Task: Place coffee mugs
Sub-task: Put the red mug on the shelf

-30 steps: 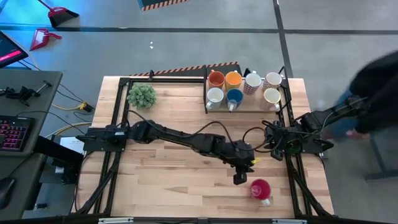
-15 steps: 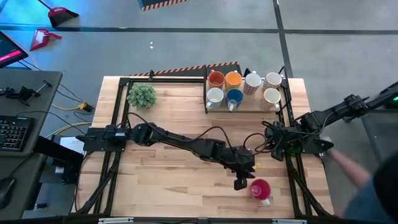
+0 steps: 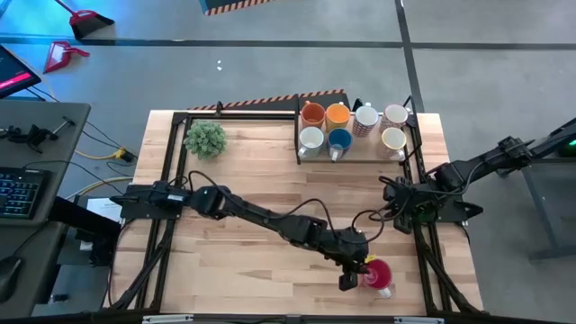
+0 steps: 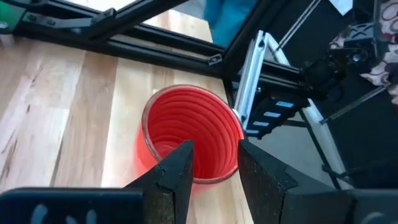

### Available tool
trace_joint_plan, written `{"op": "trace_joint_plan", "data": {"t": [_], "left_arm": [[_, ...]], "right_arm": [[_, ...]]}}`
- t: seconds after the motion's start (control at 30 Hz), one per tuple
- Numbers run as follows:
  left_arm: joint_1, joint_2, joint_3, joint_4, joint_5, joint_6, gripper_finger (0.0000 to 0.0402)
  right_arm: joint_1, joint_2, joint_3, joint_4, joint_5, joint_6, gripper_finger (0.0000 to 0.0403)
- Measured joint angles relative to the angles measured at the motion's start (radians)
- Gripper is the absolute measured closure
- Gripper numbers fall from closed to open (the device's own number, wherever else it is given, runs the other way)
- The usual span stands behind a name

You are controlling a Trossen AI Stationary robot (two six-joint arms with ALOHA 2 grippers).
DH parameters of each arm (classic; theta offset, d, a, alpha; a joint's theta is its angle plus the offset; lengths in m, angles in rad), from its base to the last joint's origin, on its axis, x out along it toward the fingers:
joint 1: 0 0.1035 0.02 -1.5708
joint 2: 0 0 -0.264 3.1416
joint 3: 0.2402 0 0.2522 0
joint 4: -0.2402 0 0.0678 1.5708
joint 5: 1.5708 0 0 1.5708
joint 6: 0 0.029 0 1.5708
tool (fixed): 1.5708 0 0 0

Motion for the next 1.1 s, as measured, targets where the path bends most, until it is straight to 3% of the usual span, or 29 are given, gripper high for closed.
{"op": "trace_joint_plan", "data": {"t": [0.33, 0.5, 0.6, 0.7, 0.87, 0.97, 1.1], "left_arm": [[0.006, -0.019, 0.015, -0.011, -0.036, 0.069, 0.0289], [0.034, -0.164, 0.016, -0.019, -0.043, 0.184, 0.0295], [0.051, -0.250, 0.018, -0.159, -0.044, 0.268, 0.0310], [0.060, -0.319, 0.014, -0.409, -0.075, 0.280, 0.0326], [0.060, -0.407, 0.015, -0.769, -0.257, 0.277, 0.0345], [0.079, -0.431, 0.012, -0.811, -0.403, 0.243, 0.0350], [0.097, -0.512, 0.014, -0.879, -0.382, 0.230, 0.0355]], "right_arm": [[0.000, 0.001, 0.000, 0.046, -0.079, 0.019, 0.0295], [0.000, -0.006, 0.000, 0.062, -0.058, -0.019, 0.0295], [0.000, -0.025, 0.000, 0.063, -0.042, -0.025, 0.0295], [0.000, -0.064, 0.000, 0.065, -0.041, -0.022, 0.0295], [0.000, -0.146, 0.000, 0.075, 0.008, -0.019, 0.0295], [0.000, -0.177, 0.000, 0.108, 0.037, -0.016, 0.0295], [0.000, -0.182, 0.000, 0.199, 0.057, 0.001, 0.0295]]}}
